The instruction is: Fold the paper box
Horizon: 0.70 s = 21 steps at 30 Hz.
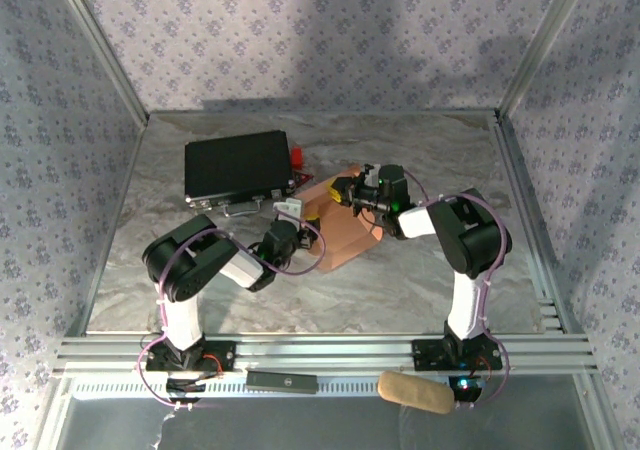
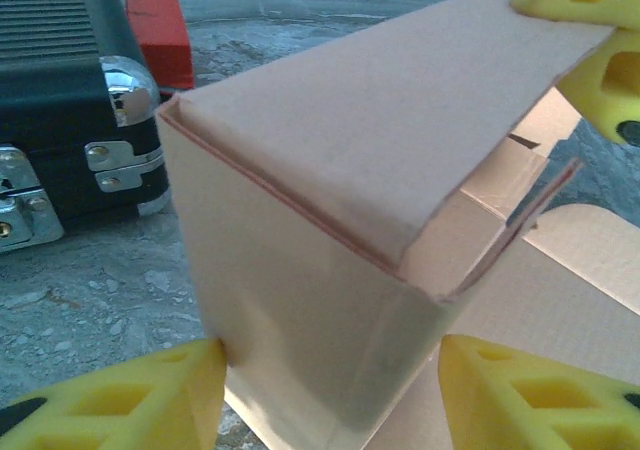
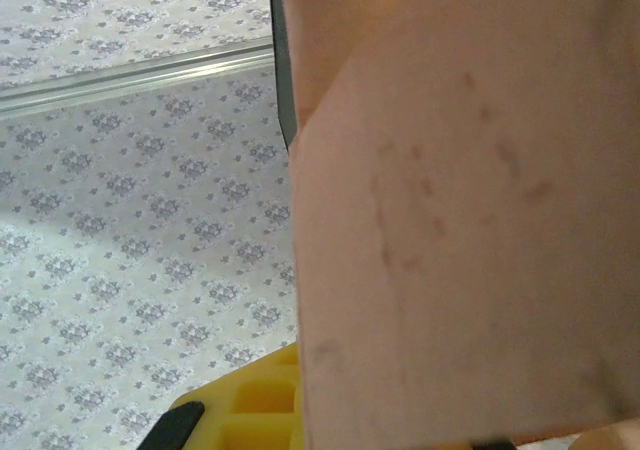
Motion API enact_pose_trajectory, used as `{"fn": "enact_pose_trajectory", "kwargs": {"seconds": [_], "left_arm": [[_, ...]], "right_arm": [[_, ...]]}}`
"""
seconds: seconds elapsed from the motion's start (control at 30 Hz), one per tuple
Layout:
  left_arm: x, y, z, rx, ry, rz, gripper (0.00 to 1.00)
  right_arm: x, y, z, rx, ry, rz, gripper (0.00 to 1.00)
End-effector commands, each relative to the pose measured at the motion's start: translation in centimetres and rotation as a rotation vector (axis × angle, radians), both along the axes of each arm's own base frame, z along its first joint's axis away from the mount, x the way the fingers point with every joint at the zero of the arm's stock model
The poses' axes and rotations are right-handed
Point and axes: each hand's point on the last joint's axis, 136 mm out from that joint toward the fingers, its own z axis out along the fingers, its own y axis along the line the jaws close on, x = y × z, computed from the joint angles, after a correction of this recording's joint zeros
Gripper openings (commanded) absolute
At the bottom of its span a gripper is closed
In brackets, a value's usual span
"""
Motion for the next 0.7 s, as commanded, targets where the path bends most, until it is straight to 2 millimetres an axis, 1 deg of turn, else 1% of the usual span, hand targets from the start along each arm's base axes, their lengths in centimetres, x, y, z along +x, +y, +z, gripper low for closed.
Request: {"fn": "enact_pose_trajectory", "kwargs": {"seconds": [0.0, 0.1, 0.37, 0.57, 0.67], "left_arm": [[1.1, -1.6, 2.1, -0.057, -0.056, -0.005, 0.53], [1.4, -1.9, 2.0, -0.051, -0.054, -0.007, 0.46], [2.0, -2.1, 2.0, -0.051, -0.056, 0.002, 0.44], [2.5, -2.4, 2.0, -0.044, -0.055, 0.002, 0.32], [2.6, -2.6, 1.9, -0.046, -0.054, 0.001, 0.30]], "right_arm": [[-2.1, 1.3, -2.3, -0.005, 0.079, 0.062, 0.00], [-2.1, 1.4, -2.3, 0.004, 0.076, 0.055, 0.00], [-2.0, 1.3, -3.0, 0.014, 0.077, 0.022, 0.00], [-2.2, 1.5, -3.2, 0.019, 0.083, 0.027, 0.00], [-2.2, 1.5, -3.2, 0.020, 0.087, 0.029, 0.00]]}}
